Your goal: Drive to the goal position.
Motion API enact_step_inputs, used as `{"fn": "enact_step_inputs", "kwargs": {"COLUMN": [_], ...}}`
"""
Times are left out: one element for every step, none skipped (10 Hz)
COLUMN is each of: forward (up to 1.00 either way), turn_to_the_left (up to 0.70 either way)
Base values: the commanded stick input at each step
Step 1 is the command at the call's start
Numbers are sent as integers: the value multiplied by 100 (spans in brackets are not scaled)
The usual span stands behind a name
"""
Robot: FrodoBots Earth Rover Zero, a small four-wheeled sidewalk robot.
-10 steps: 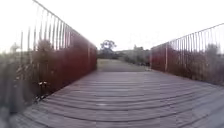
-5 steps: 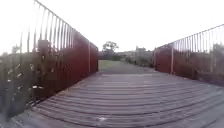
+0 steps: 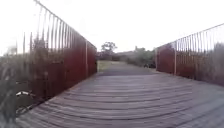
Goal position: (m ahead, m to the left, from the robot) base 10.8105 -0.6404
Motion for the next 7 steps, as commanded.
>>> {"fn": "enact_step_inputs", "kwargs": {"forward": [70,70,70,70,70,70,70], "turn_to_the_left": [-9,0,0,0,0,0,0]}}
